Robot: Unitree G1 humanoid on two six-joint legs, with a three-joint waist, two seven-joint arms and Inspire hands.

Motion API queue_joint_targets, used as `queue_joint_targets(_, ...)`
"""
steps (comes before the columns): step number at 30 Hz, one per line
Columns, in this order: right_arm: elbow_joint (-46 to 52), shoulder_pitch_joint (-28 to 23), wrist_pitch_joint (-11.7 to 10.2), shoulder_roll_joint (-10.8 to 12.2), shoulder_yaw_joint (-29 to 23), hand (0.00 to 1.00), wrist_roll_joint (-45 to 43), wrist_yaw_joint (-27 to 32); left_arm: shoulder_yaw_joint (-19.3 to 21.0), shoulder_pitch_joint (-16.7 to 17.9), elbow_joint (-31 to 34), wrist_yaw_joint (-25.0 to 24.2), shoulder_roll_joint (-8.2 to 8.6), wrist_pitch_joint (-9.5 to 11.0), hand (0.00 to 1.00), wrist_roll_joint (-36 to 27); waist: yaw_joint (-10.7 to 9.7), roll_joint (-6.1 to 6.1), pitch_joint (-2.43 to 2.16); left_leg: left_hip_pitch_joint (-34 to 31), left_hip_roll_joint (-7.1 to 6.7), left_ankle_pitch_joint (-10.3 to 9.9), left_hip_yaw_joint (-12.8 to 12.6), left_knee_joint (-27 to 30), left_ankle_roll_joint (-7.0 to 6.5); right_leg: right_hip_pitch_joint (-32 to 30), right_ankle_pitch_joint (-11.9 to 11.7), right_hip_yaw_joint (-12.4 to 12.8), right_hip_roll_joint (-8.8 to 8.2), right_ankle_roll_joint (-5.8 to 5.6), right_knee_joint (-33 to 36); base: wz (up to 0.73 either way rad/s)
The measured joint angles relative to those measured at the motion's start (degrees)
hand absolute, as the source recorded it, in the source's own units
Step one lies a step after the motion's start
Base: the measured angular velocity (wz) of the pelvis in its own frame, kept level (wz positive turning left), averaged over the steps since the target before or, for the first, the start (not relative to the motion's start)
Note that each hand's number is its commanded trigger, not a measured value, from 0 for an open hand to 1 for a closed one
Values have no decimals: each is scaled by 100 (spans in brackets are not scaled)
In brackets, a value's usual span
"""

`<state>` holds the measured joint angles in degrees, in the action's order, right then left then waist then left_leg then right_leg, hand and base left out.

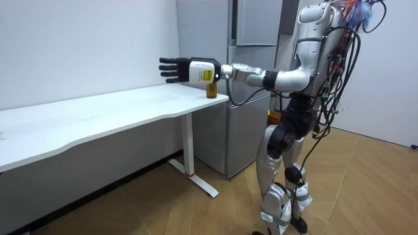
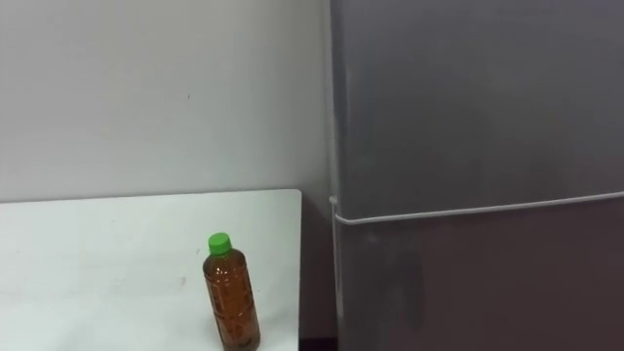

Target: Put the bottle in the upper fridge

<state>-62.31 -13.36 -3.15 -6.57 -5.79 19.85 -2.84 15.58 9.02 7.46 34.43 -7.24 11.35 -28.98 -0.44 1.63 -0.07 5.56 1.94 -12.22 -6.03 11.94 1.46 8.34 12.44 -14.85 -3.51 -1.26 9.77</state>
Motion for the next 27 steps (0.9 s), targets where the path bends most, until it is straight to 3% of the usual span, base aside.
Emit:
queue_joint_targets(4, 2, 16, 25, 14, -4, 0, 9, -69, -5, -55, 361, -276, -9, -38, 0, -13, -105, -24, 2, 2, -5, 0, -6, 0, 0, 0, 1, 1, -3, -2, -6, -1)
queue_joint_targets(10, -77, 131, 37, 32, 9, 0, 15, -104, -137, -478, 493, -680, -9, -66, 0, 196, -193, -53, 68, -5, -4, 0, -22, -18, 0, -30, 1, 46, -2, -3, -4, -2)
queue_joint_targets(13, -122, 206, 76, 45, 20, 0, 5, -107, -351, -619, 494, -981, -9, -235, 0, 253, -247, -40, 58, -54, -4, 0, -34, -18, 0, -71, 1, 56, 0, -4, -5, 0)
queue_joint_targets(14, -143, 226, 78, 46, 47, 0, -4, -107, -447, -677, 514, -1105, -9, -294, 0, 252, -262, -9, 28, -87, -4, 0, -34, -16, -1, -101, -1, 65, 3, -4, -1, 0)
queue_joint_targets(17, -190, 317, 84, 45, 134, 0, -75, -116, -752, -706, 768, -1362, -9, -495, 0, 254, -356, -22, 35, -109, -4, 1, -35, -16, 0, -103, -14, 70, 10, -4, -4, 0)
queue_joint_targets(25, -218, 460, 82, 52, 161, 0, -391, -206, -1041, -1048, 971, -2033, -5, -582, 0, 244, -562, 1, 37, -63, 9, 1, -141, -19, 0, -103, -13, 119, 11, -3, -4, -6)
queue_joint_targets(27, -281, 510, 83, 56, 208, 0, -391, -177, -1163, -1178, 937, -2129, 34, -639, 0, 245, -576, -34, 63, -4, 13, 1, -185, -26, 0, -74, -14, 172, 12, -2, 5, -12)
